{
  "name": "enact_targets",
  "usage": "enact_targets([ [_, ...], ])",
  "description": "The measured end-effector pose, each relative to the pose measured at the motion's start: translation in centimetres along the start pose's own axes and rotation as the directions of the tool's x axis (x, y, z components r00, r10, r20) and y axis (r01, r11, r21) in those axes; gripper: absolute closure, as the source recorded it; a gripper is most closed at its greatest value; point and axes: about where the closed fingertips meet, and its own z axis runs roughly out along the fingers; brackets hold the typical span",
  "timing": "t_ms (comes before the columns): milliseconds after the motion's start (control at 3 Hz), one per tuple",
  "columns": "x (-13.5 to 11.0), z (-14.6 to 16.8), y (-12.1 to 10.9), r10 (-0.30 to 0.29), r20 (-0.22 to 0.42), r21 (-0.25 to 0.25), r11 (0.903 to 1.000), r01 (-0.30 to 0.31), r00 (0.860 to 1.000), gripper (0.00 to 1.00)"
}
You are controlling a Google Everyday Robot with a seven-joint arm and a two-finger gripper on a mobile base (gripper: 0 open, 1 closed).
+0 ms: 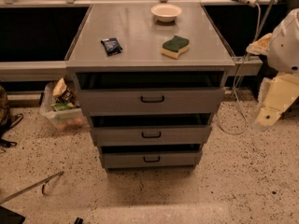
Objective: Open top drawer
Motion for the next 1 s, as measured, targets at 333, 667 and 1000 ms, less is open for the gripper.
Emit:
enact_targets([
  [333,0.5,4.9,-0.3,-0.046,0.107,-0.027,0.9985,0.049,0.993,0.00],
  [667,0.0,9.8,-2.3,-0.136,0.211,0.013,0.9906,0.136,0.968,0.00],
  [1000,0.0,9.8,-2.3,-0.136,0.211,0.013,0.9906,0.136,0.968,0.00],
])
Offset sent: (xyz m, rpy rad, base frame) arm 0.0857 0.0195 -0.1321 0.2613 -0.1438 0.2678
